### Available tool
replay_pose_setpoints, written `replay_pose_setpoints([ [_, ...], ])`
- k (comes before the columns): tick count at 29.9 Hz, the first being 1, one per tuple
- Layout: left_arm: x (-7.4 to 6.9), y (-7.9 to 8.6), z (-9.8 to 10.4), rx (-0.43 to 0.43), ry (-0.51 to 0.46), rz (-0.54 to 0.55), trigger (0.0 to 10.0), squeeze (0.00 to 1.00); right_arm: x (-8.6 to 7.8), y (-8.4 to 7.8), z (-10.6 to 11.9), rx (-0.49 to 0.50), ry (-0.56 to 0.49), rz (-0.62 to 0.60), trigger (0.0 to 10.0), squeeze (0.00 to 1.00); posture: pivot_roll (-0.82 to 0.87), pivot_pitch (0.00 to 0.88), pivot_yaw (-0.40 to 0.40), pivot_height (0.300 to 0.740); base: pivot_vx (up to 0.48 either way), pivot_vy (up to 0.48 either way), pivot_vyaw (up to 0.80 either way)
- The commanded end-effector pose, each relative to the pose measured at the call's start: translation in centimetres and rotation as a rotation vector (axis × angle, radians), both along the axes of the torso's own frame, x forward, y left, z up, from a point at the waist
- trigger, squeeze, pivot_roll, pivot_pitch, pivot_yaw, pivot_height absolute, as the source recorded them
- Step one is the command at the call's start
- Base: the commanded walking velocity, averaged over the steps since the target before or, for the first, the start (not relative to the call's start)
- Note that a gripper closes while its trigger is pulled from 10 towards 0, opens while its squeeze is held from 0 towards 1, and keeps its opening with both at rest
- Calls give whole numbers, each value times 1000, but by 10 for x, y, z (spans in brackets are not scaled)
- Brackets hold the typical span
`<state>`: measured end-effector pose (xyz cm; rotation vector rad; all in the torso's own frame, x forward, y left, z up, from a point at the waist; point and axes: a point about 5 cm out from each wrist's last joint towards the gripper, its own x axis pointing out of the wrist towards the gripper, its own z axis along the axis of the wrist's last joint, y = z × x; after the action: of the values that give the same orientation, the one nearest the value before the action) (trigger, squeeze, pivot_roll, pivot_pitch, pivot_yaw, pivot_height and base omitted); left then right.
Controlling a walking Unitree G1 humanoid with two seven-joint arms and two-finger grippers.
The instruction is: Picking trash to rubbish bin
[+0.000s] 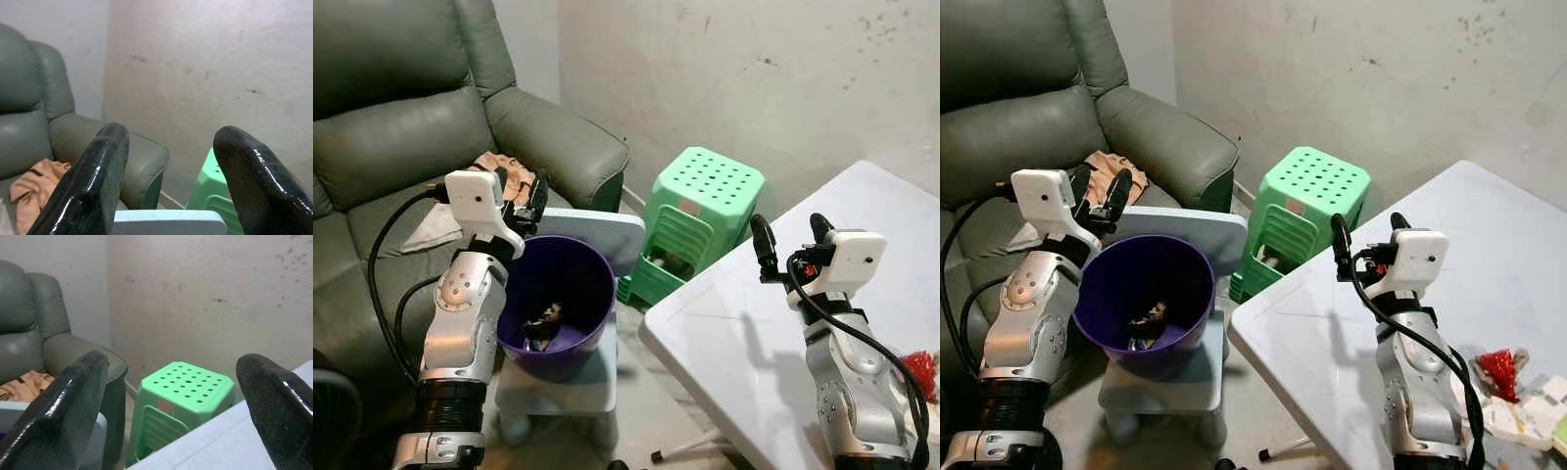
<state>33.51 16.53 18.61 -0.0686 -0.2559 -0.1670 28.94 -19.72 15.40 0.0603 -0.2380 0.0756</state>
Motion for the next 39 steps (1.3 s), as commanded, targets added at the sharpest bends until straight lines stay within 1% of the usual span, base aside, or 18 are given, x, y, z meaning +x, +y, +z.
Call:
replay_pose_setpoints([
  [1,1,-1,1,19,-2,2,10000,0,-2,-2,0,-5,6,-2,10000,0,-59,41,-70,740,0,0,-756],
  [19,1,-3,1,32,-4,-14,10000,0,-4,-2,0,-8,9,-3,10000,0,-62,45,-69,740,0,0,-752],
  [26,0,-4,1,61,-10,-23,10000,0,-5,-2,0,-8,9,-2,10000,0,-61,51,-70,740,0,0,-746],
  [33,-1,-4,0,58,-3,-26,10000,0,-6,-1,-1,-4,14,-2,10000,0,-59,60,-69,740,0,0,-743],
  [36,-1,-4,-2,34,9,-25,10000,0,-6,-1,-1,-3,16,-2,10000,0,-58,63,-69,740,0,0,-744],
  [39,-2,-3,-3,45,16,-28,10000,0,-7,-1,-2,-2,19,-4,10000,0,-53,70,-69,740,0,0,-744],
])
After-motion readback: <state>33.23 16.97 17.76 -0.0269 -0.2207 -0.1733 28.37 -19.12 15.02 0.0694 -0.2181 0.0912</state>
